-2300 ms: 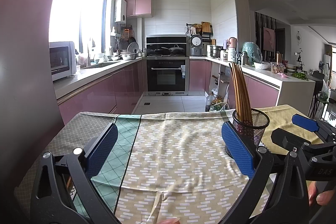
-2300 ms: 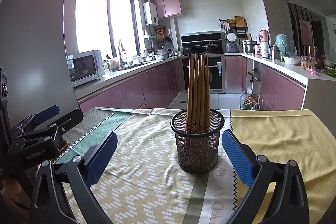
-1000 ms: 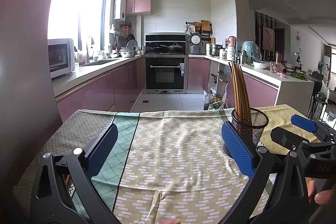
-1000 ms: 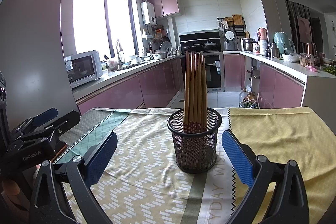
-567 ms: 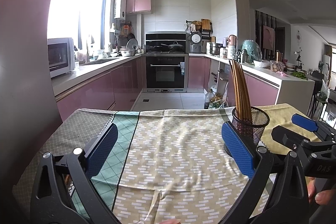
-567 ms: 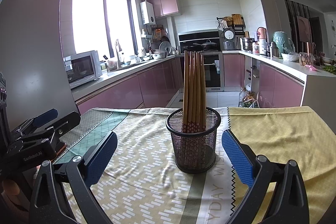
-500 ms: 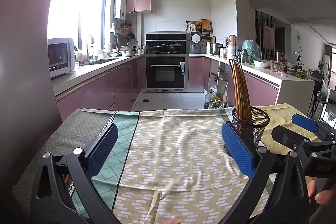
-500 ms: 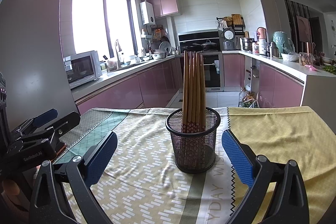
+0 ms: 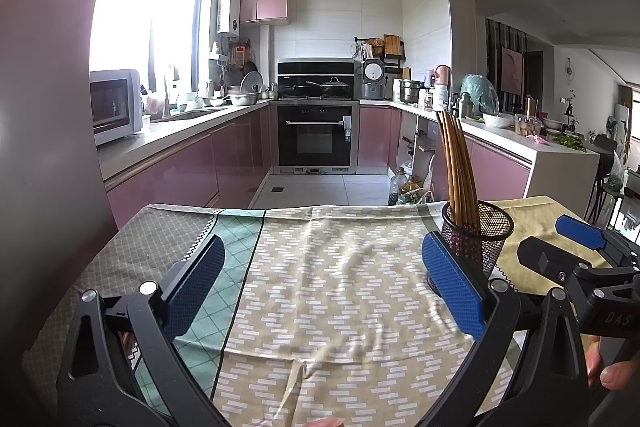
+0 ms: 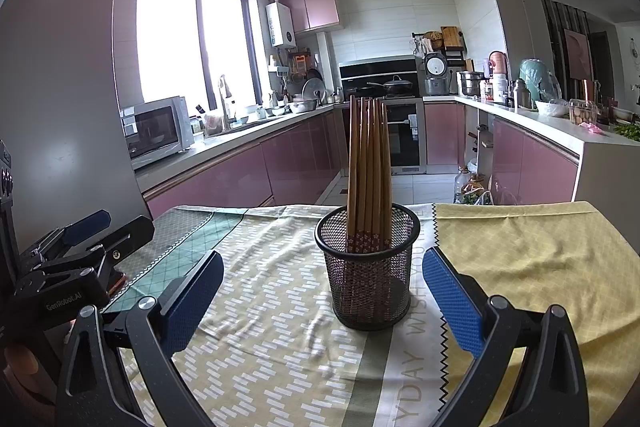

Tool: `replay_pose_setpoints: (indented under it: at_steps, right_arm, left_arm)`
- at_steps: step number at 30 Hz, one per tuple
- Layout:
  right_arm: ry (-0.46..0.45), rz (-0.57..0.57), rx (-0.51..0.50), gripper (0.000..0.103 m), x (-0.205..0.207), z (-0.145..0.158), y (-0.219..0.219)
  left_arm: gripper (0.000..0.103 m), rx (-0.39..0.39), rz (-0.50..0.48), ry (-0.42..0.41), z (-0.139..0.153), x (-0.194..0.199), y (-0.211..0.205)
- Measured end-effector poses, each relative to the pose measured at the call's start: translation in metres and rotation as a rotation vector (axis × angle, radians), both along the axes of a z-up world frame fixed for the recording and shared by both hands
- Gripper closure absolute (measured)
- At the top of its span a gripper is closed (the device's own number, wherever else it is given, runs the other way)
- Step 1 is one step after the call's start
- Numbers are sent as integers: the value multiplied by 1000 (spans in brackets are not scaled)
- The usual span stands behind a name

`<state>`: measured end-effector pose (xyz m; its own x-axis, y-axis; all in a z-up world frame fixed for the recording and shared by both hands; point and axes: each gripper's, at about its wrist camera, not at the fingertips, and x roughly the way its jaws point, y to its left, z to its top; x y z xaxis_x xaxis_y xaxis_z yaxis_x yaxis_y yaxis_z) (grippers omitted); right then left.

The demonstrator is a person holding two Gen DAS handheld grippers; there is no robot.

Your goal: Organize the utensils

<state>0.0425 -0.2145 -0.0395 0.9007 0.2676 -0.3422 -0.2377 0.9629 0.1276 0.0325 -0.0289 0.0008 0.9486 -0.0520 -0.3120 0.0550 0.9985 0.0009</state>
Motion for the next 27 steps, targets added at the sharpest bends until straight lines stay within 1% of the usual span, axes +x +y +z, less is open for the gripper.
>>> replay_pose_setpoints:
  at_steps: [27]
  right_arm:
    - [3, 1, 4, 7, 1, 0, 0]
  left_arm:
    - [6, 2, 3, 12, -5, 1, 2]
